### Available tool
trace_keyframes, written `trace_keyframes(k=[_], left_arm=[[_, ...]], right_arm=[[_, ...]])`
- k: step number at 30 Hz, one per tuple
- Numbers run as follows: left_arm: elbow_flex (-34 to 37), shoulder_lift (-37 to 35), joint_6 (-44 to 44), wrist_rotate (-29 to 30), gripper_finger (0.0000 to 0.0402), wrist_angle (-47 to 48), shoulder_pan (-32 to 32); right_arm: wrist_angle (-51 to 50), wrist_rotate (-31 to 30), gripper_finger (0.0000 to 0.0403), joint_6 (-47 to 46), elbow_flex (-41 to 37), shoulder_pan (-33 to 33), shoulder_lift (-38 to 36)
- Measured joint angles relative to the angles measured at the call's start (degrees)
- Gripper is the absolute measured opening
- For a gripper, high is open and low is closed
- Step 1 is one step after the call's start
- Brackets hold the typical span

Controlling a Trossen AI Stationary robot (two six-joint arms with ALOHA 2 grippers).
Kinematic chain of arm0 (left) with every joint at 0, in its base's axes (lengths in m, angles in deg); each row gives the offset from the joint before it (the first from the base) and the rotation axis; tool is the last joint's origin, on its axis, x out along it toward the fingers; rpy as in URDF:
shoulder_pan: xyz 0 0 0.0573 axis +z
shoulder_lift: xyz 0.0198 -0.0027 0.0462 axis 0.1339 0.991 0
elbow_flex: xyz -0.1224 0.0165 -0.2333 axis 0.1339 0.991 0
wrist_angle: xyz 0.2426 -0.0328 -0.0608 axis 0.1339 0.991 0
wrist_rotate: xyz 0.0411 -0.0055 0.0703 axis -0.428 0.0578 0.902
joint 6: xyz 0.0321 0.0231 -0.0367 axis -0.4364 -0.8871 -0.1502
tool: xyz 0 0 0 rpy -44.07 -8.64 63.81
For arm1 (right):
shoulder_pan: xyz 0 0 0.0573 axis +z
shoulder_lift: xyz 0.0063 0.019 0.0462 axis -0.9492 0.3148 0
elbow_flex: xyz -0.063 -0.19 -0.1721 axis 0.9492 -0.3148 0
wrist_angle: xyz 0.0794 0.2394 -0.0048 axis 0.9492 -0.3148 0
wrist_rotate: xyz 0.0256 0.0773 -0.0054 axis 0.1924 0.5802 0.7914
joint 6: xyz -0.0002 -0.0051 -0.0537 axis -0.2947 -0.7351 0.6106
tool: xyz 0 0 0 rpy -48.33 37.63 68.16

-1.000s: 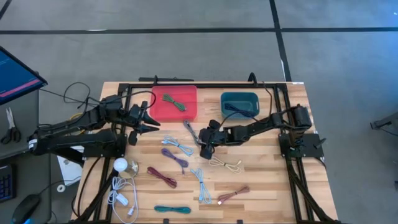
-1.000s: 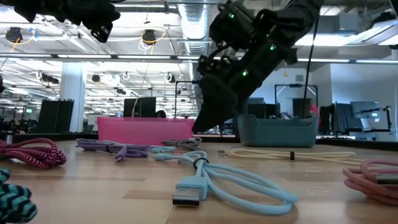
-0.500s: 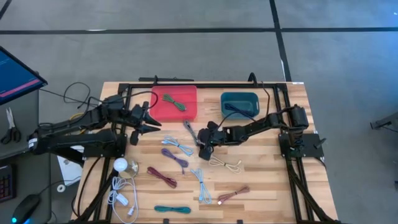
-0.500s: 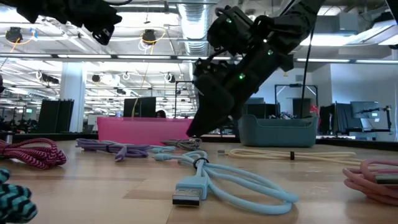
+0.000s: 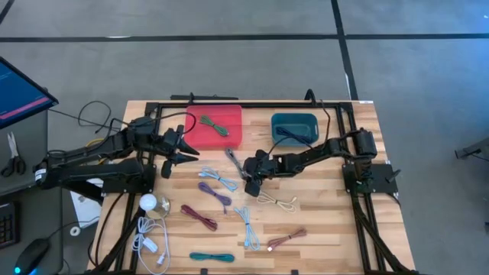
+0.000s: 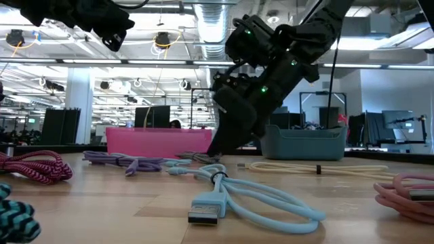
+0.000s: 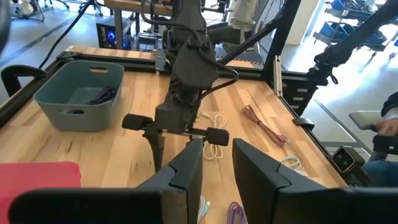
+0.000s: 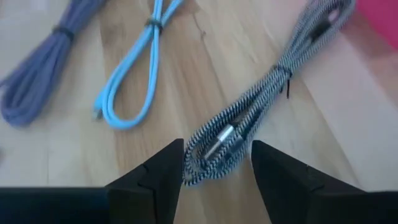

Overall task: Pick & Place USB Port
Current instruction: Put the black and white charger cable into the green bin

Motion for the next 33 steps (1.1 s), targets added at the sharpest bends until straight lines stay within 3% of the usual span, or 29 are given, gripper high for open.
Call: trace_keyframes(k=[8,16,26,33], left_arm=[[0.00,-0.02,0.00,0.02,0.0087,0.02,0.00],[0.01,0.00,0.05,0.01,0.0087,0.02,-0.02],[0.00,0.00,1.49,0.01,0.0087,0.02,-0.02],[0.01,-0.02,1.49,0.01,0.0087,0.01,-0.04]], right_arm=[[3.08,0.61,0.0150,0.10,0.34,-0.26,3.03],[4.01,-1.38,0.0017,4.13,0.30,-0.23,2.66],[1.72,-2.24,0.0009,7.86,0.37,-0.11,0.51],[-5.83,-9.38,0.0009,9.82,0.41,-0.11,-8.27]])
